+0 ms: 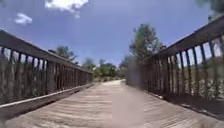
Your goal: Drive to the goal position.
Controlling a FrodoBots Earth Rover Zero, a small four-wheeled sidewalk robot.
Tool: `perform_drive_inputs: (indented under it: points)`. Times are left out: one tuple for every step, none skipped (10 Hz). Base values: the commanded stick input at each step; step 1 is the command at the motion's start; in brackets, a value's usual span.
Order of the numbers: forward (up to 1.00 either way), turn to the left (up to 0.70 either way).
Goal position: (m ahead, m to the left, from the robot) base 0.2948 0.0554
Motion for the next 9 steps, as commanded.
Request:
perform_drive_inputs:
  points:
    - [0.45, 0.0]
    - [0.45, 0.0]
    - [0.45, 0.0]
    - [0.45, 0.0]
    - [0.45, 0.0]
    - [0.45, 0.0]
    - [0.45, 0.0]
    - [0.45, 0.0]
    - [0.45, 0.0]
